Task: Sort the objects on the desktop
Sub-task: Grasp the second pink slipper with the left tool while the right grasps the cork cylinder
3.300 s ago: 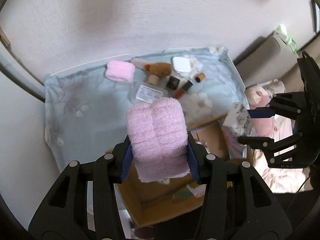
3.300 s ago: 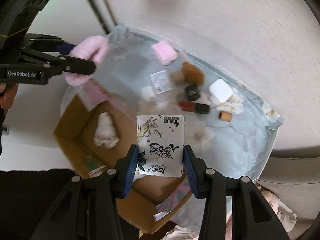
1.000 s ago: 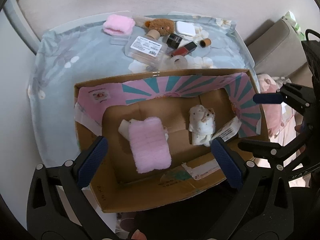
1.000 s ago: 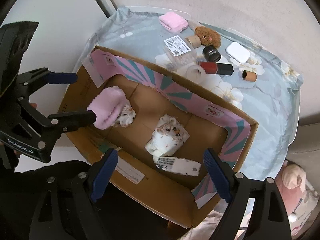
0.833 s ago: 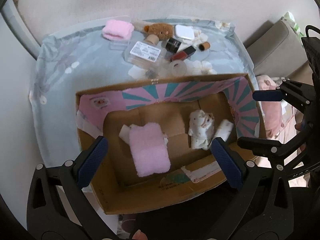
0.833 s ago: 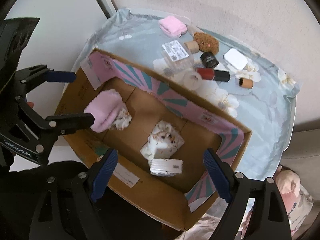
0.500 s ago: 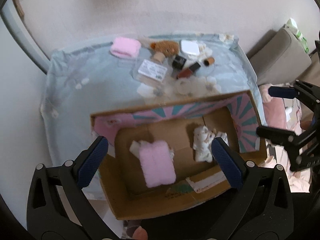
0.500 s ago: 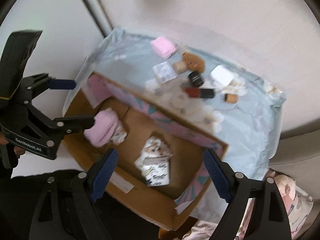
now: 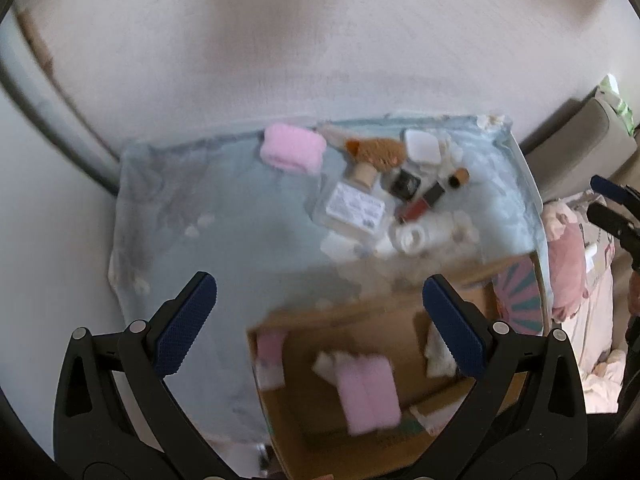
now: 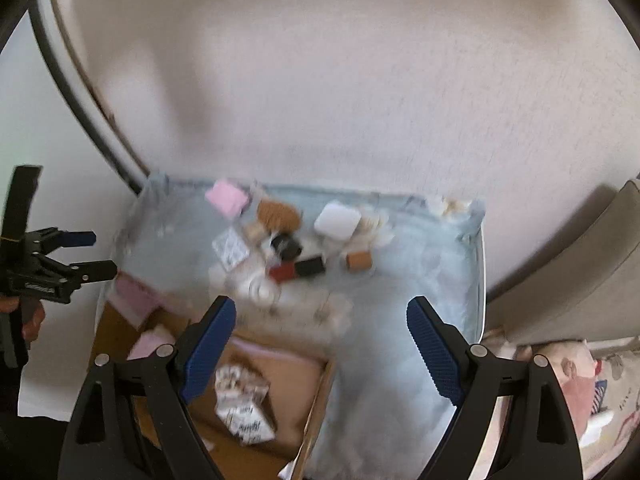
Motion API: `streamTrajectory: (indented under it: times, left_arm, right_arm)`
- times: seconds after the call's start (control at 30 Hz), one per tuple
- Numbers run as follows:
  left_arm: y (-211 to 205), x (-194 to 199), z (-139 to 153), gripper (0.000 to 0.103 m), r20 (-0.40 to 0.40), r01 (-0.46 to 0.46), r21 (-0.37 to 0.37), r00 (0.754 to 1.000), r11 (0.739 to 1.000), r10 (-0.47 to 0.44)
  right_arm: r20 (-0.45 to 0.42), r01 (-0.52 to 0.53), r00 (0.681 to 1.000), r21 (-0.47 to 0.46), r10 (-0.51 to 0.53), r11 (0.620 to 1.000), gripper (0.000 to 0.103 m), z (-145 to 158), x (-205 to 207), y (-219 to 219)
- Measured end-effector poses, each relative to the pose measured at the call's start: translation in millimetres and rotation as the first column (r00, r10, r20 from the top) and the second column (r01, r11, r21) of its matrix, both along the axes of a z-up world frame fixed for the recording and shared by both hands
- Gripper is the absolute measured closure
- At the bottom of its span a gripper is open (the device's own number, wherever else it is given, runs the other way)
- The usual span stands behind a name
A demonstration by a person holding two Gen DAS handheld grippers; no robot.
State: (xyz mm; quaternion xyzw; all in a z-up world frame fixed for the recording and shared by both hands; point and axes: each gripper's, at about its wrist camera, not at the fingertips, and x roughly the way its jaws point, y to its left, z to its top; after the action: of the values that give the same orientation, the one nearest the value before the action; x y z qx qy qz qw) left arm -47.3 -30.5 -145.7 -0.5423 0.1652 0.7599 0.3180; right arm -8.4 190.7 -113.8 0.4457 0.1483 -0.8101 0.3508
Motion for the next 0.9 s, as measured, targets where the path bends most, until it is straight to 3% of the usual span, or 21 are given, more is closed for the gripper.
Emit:
streamTrajectory:
  times: [0.1,0.23,0.43,0.57,0.7,0.9]
  left_arm:
    - [14,-22,-5,0.0,-0.011,0.03,-0.017,0.999,0.999,-0.03]
    - [42,-58,-27,0.0,-0.017,0.075,-0.033,0.997,0.997,-0.075]
    - [80,-107,-81,0.0,0.009,0.102,-0.08,0.995,0.992,-0.102]
    - [91,-121,-110,0.0,0.02,0.126,-0.132,0.992,0.983,-0.125]
    - [98,-127,-129,0.0,0.035,0.144,-0.143,0.989,0.979,-0.14]
    - [97,-138,-140,0.002,0.05,0.137,-0.109,0.99,0.985,-0.132]
  right_arm:
    - [0.025,-0.006,1.0,0.013,0.005,1.0,0.018,-4,-20,-5]
    - [0.046,0.013,0.999,0.108,-0.018,0.994,0.018,-31,-50,-17]
    - [0.142,0.018,0.989,0.209,-0.049,0.978,0.018,-105,-92,-42]
    - [0.149,0.015,0.987,0.242,-0.052,0.97,0.018,-141,-104,-55]
    - [0.185,0.007,0.982,0.218,-0.048,0.976,0.018,-155,-113,-59]
    - [0.178,-0.01,0.983,0.288,-0.043,0.958,0.02,-174,-117,-67]
